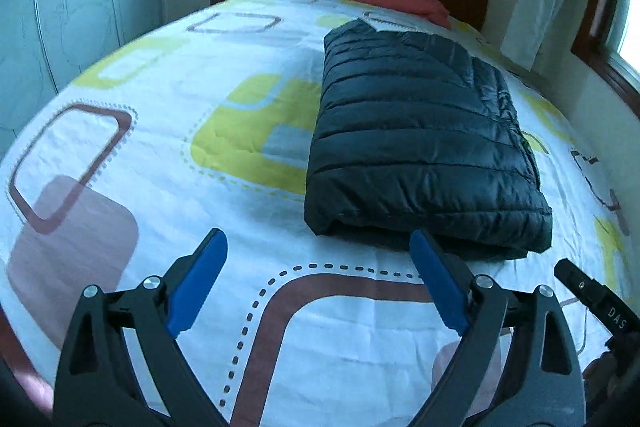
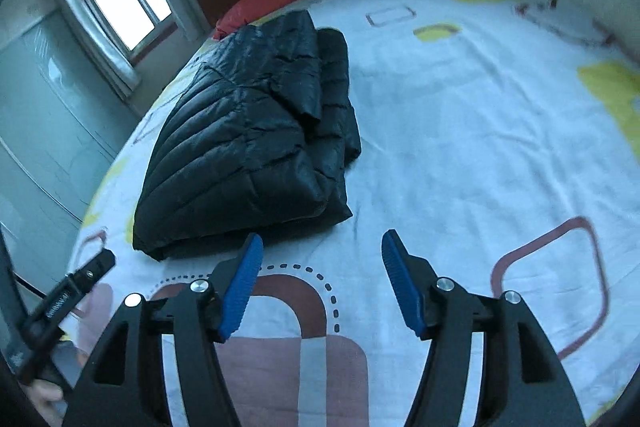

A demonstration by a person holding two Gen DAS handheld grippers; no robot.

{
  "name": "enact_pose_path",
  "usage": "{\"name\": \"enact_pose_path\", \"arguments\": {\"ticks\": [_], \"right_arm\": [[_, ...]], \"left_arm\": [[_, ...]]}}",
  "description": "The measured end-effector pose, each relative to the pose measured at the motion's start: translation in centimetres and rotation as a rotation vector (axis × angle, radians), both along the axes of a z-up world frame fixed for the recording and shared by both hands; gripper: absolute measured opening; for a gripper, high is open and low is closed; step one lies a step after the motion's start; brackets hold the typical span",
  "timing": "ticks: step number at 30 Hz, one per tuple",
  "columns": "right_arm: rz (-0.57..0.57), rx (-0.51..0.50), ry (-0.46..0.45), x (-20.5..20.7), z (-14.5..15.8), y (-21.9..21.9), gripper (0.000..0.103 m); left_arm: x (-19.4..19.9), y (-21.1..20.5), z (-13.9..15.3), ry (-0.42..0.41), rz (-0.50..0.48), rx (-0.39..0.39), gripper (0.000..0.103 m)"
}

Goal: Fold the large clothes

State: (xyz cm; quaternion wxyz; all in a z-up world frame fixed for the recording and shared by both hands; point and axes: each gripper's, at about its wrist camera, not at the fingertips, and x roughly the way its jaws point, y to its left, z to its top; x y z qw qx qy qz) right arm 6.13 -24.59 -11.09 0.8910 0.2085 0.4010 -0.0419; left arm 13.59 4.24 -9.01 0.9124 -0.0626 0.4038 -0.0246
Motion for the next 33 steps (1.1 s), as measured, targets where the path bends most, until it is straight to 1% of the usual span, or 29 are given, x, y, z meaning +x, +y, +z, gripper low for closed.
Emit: {"name": "enact_pose_path", "arguments": {"ticks": [1,3,6,13,16,19,23,33], "right_arm": [[0.000,-0.028,-0.011,-0.3,0.4,0.3,0.063],[-0.003,-0.067,-0.028,-0.6,1.2,0.8,0.067],[-0.003,-0.121,-0.056,-0.9,2.4,1.7,0.069],[0.003,-0.197,-0.125,-2.1,5.2,3.0,0.071],[0.005,-0.221,-0.155,-2.6,6.4,3.6,0.073],[0.014,-0.230,-0.176,-2.9,7.3,4.1,0.074],[0.020,-0.242,-0.195,-3.1,8.1,4.5,0.074],[0.024,-0.251,-0.209,-3.3,8.5,5.1,0.074]], "left_arm": [[-0.1,-0.4,0.4,-0.012,-0.004,0.015,0.093],[-0.8,-1.0,1.2,-0.039,-0.018,0.055,0.095],[-1.1,-1.5,2.2,-0.061,-0.025,0.085,0.097],[-2.3,-2.0,4.8,-0.130,-0.016,0.095,0.098],[-2.8,-1.9,5.9,-0.153,-0.008,0.089,0.098],[-3.2,-1.9,6.9,-0.174,-0.002,0.085,0.101],[-3.6,-2.0,7.6,-0.190,-0.003,0.090,0.101],[-4.2,-2.3,8.2,-0.211,-0.007,0.105,0.101]]}}
